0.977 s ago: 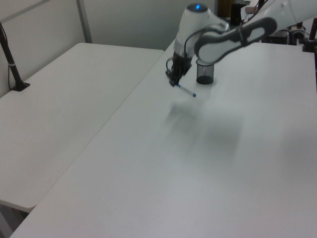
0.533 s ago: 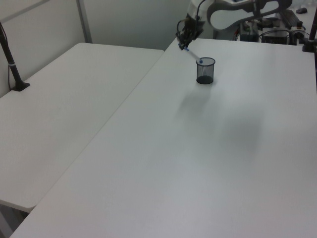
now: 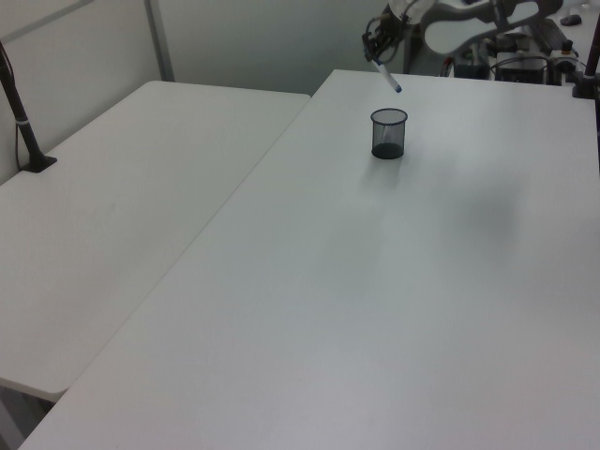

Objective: Insert the marker

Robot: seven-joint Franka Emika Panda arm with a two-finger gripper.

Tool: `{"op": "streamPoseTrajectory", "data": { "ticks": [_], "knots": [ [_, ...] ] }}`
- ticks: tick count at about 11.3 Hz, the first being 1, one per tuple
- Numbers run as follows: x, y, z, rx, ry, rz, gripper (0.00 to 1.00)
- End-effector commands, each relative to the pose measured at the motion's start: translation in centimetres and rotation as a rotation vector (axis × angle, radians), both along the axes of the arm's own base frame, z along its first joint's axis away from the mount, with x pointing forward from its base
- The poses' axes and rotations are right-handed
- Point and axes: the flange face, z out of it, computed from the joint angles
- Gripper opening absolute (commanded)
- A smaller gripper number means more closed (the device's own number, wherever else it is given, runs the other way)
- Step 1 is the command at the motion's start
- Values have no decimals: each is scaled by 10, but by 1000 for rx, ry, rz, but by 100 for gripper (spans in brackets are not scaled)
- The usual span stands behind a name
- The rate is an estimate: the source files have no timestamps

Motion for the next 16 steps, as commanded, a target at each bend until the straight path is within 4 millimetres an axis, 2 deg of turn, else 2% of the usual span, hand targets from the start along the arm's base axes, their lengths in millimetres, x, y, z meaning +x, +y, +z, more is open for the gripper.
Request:
{"op": "streamPoseTrajectory", "data": {
  "ticks": [1,4,7,10,11,12,13,16],
  "knots": [
    [-21,-8,-25,-36,-38,41,10],
    [-21,-1,-39,-42,-92,88,12],
    [-14,9,-75,-89,-78,164,12],
    [-12,9,-73,-89,-91,167,12],
    [-12,9,-73,-90,-92,168,26],
    [-12,9,-73,-92,-91,170,53],
    [-12,9,-72,-91,-90,168,100],
    [-13,14,-50,-74,-125,153,100]
  ]
}}
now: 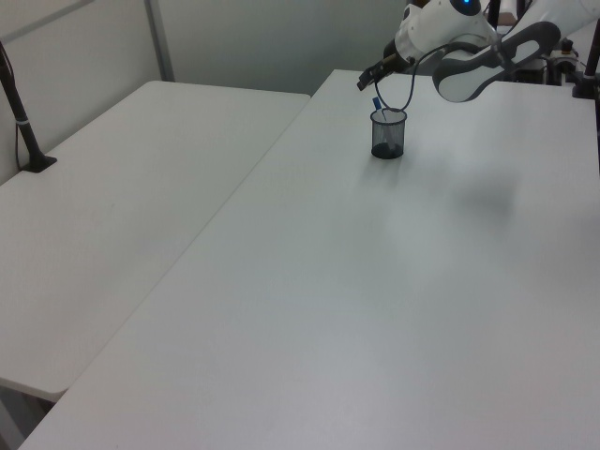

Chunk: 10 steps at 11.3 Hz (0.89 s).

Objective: Insert the marker

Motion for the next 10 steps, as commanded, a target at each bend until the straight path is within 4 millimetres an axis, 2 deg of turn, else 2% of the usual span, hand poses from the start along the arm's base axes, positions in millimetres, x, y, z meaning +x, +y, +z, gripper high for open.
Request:
{"op": "streamPoseTrajectory", "data": {
  "ticks": [1,2,3,5,7,8,9,10],
  "knots": [
    [-3,17,30,32,-54,-12,100],
    [0,38,40,47,-34,-11,100],
    [1,68,48,57,30,-9,100],
    [-5,144,73,89,162,11,100],
    [-23,213,102,129,267,41,100],
    [-34,238,109,127,375,71,100],
    [-51,254,124,122,467,136,100],
    [-67,254,137,140,550,204,100]
  ]
}}
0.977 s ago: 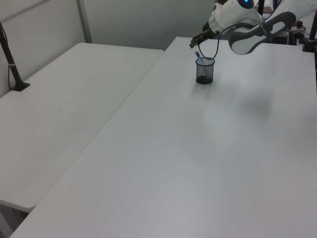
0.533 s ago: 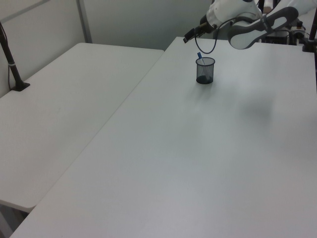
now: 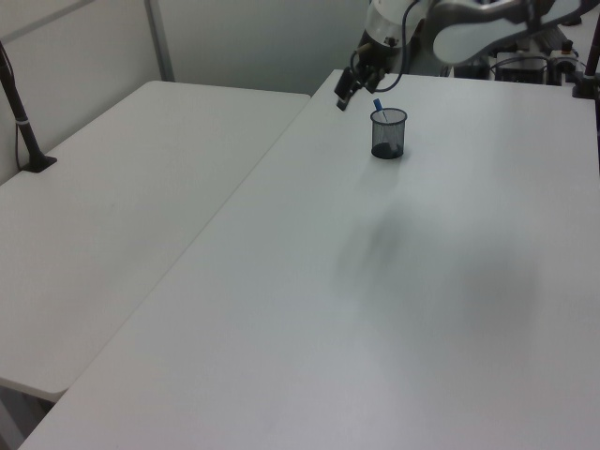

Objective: Insert the marker

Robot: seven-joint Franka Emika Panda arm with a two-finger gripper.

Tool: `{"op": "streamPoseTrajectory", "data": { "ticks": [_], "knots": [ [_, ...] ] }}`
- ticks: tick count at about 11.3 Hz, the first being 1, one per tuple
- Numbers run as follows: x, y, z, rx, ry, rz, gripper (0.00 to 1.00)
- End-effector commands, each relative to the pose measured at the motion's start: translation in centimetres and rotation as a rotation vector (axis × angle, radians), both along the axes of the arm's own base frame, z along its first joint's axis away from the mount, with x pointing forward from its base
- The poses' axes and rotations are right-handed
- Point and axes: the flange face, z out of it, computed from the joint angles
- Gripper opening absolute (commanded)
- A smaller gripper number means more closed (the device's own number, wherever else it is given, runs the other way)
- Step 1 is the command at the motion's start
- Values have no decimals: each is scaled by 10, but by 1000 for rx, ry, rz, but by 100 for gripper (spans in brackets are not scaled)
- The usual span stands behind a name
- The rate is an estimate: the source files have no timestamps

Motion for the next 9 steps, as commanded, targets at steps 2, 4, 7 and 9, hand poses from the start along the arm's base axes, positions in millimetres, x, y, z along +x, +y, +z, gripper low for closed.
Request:
{"op": "streamPoseTrajectory", "data": {
  "ticks": [2,4,7,9],
  "knots": [
    [-63,-4,43,75,334,251,100],
    [-81,-11,53,69,408,251,100],
    [-105,-15,74,83,454,226,100],
    [-104,-23,77,91,447,214,100]
  ]
}}
